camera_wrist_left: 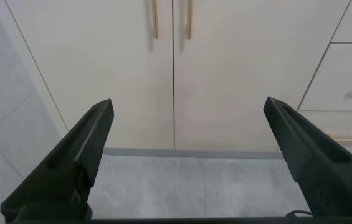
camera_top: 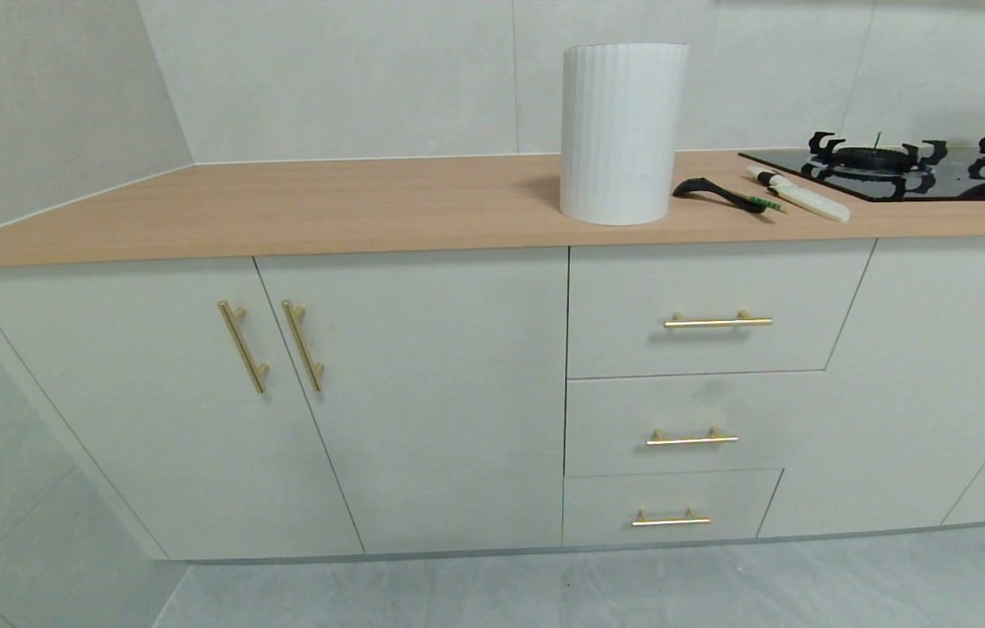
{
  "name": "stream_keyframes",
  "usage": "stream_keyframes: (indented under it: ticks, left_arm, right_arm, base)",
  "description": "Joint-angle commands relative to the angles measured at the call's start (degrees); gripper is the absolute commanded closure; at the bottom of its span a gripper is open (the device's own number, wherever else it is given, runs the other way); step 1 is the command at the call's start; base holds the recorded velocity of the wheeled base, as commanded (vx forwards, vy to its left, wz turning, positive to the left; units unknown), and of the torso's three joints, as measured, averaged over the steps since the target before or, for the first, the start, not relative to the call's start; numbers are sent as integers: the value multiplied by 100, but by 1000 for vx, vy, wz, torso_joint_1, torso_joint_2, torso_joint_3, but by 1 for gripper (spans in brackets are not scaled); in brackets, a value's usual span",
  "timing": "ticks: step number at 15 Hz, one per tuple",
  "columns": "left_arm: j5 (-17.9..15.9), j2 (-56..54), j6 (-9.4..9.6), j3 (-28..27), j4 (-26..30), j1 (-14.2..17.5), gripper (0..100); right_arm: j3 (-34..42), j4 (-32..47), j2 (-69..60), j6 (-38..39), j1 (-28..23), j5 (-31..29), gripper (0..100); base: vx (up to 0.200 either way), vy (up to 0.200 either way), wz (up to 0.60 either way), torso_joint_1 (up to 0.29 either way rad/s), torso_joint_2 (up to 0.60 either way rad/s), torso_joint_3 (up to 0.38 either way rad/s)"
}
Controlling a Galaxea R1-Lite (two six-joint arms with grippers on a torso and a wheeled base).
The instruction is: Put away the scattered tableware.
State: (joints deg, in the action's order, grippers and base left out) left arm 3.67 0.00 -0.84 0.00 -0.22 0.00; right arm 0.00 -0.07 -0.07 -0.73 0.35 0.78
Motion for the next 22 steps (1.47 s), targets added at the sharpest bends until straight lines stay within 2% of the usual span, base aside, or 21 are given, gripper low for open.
stream_keyframes:
  ticks: [1, 20, 22]
  left_arm:
    - [2, 9, 14, 0, -4, 0, 0]
    - [2, 9, 14, 0, -4, 0, 0]
    - [2, 9, 14, 0, -4, 0, 0]
  right_arm:
    - [0, -1, 7, -6, 0, 1, 0]
    - [0, -10, 7, -50, 9, 54, 0]
    - [-738, -72, 218, 20, 44, 353, 0]
  base:
    - [0, 0, 0, 0, 0, 0]
    - [11, 0, 0, 0, 0, 0]
    - [0, 0, 0, 0, 0, 0]
